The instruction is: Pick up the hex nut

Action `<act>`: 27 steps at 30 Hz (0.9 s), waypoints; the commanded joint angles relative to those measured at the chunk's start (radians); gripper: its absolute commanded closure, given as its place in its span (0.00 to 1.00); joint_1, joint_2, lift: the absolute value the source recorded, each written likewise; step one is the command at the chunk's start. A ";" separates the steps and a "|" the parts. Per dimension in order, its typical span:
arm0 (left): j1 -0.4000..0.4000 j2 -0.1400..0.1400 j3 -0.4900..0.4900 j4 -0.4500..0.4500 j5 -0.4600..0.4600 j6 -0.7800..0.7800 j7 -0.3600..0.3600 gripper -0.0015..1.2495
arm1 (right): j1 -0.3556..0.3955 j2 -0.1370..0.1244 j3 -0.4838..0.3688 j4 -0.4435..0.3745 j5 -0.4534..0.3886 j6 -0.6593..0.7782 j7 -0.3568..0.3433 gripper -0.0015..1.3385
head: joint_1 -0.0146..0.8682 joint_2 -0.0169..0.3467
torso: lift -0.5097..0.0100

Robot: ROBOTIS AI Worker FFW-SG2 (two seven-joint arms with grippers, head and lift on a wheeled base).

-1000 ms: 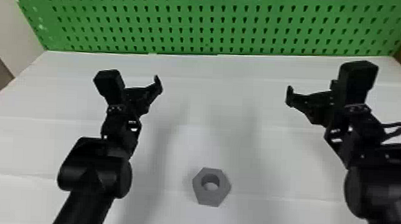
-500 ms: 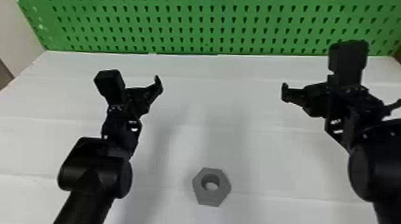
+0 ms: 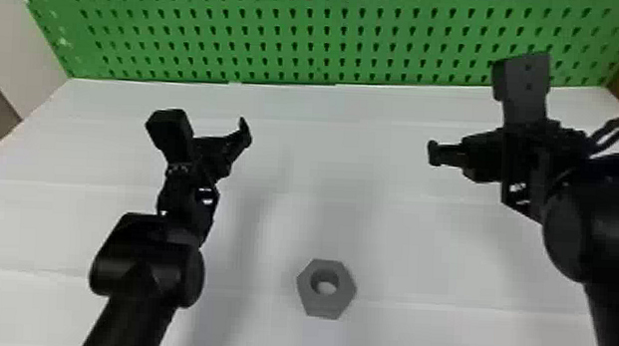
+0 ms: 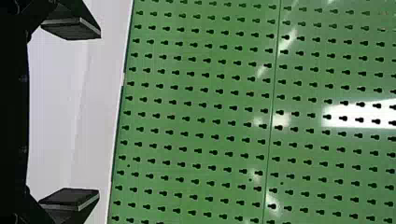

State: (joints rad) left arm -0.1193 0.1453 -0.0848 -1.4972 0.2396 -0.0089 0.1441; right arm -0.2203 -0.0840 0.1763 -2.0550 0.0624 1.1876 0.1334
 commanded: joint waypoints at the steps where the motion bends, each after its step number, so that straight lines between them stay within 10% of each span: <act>1: -0.003 -0.001 0.000 0.000 -0.002 0.003 0.000 0.07 | -0.030 -0.011 0.023 -0.005 -0.027 0.084 0.000 0.08 | 0.91 0.46 | 0.83; 27: -0.008 0.000 0.002 0.002 -0.013 0.013 0.000 0.07 | -0.180 -0.028 0.083 0.059 -0.182 0.385 0.000 0.08 | 0.91 0.46 | 0.83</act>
State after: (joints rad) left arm -0.1272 0.1451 -0.0829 -1.4957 0.2267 0.0045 0.1441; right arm -0.3941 -0.1165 0.2681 -2.0195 -0.0797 1.5700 0.1334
